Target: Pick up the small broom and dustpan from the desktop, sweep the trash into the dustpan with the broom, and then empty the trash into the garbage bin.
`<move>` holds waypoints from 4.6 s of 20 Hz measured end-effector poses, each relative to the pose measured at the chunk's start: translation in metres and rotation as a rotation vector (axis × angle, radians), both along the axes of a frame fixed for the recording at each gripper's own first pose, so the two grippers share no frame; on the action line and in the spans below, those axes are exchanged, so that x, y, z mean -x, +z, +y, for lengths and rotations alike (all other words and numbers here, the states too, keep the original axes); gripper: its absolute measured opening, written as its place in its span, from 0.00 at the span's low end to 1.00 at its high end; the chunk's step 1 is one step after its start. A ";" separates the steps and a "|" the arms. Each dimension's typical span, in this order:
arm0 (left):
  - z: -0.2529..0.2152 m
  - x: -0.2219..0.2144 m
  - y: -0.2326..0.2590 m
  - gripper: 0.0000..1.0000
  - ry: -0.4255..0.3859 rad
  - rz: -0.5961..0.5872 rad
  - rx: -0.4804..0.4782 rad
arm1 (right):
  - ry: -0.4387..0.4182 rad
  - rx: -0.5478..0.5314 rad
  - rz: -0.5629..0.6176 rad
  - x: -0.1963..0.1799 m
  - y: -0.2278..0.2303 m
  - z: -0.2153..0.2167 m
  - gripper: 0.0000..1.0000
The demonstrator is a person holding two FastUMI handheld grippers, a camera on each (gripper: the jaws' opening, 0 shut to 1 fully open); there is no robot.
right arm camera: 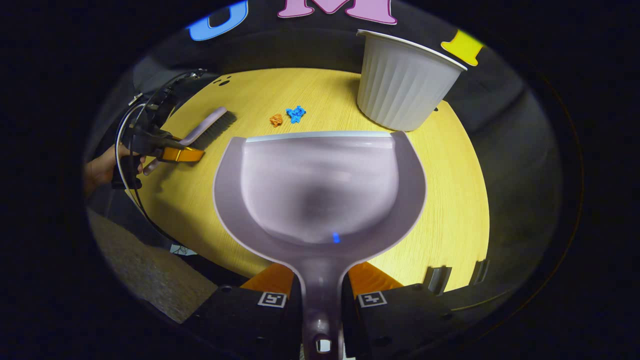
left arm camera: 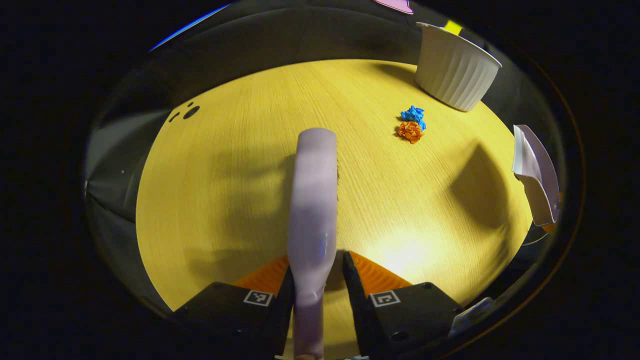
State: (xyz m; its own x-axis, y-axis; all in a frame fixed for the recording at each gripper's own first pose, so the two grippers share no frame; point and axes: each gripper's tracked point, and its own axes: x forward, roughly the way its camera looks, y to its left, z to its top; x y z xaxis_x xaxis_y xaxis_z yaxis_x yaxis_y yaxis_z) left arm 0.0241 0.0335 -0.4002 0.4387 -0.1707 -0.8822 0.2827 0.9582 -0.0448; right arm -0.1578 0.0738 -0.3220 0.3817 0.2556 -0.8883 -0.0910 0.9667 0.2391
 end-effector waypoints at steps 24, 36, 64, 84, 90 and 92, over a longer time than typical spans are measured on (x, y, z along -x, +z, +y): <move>-0.123 -0.123 0.022 0.27 -0.464 -0.063 -0.065 | 0.300 0.042 0.256 -0.011 -0.031 0.004 0.37; -0.204 -0.019 0.049 0.27 -0.797 0.164 0.140 | 0.323 0.020 0.240 -0.011 -0.045 -0.002 0.40; 0.000 0.047 0.137 0.27 -0.136 -0.054 0.327 | -0.144 0.008 0.062 -0.055 0.126 -0.138 0.37; 0.057 0.074 0.103 0.27 -0.069 -0.008 0.336 | 0.065 0.479 0.165 -0.259 0.171 -0.293 0.36; 0.058 0.075 0.102 0.27 -0.049 0.001 0.339 | 0.178 0.580 0.247 -0.272 0.178 -0.308 0.36; 0.058 0.075 0.103 0.27 -0.043 0.002 0.340 | 0.180 0.571 0.242 -0.274 0.178 -0.305 0.36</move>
